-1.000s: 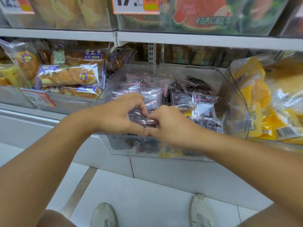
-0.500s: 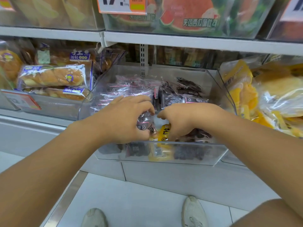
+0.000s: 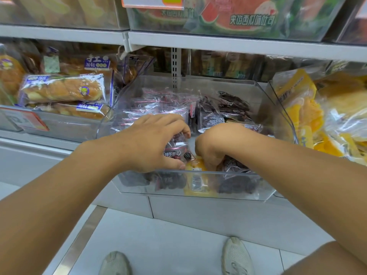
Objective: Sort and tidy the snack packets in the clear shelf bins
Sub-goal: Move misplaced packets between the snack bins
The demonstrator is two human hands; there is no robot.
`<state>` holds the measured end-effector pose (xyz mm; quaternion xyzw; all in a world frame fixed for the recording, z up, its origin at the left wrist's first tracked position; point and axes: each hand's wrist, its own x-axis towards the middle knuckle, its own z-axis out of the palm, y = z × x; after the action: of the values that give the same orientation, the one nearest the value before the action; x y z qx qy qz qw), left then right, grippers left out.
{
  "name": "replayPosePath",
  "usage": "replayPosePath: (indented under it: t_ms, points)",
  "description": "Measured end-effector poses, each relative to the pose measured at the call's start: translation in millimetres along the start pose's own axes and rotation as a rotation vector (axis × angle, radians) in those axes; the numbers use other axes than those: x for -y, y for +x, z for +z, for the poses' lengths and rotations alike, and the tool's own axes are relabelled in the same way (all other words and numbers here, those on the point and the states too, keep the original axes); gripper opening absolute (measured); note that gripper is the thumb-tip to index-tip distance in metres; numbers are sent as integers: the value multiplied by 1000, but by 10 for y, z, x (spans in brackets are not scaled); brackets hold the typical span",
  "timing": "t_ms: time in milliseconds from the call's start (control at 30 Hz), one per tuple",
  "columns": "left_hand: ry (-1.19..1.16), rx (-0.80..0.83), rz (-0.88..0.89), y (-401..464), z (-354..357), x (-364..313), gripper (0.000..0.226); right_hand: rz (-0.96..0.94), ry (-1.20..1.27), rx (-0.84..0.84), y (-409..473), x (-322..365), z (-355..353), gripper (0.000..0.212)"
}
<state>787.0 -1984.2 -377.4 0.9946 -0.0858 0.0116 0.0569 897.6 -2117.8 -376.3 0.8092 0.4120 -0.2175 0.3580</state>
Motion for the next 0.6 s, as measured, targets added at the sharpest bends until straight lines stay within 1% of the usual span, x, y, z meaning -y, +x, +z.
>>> replayPosePath:
  t_ms: [67, 100, 133, 167, 233, 333, 433, 600]
  points:
    - [12, 8, 1, 9, -8, -5, 61, 50, -41, -27, 15, 25, 2, 30]
    - [16, 11, 0, 11, -11, -9, 61, 53, -44, -49, 14, 28, 3, 24]
    - [18, 13, -2, 9, -13, -12, 61, 40, -55, -51, 2, 32, 4, 24]
    - [20, 14, -4, 6, -15, -14, 61, 19, -64, -53, -14, 22, 13, 30]
    - [24, 9, -10, 3, -13, -15, 61, -22, -54, -111, -57, -32, 32, 38]
    - [13, -9, -6, -5, -5, -14, 59, -79, 57, -295, -194, -174, 90, 38]
    - [-23, -11, -15, -21, -16, -19, 57, -125, 175, -483, -303, -293, 166, 49]
    - [1, 19, -45, -28, -38, -50, 61, -138, 375, -768, -423, -509, 162, 43]
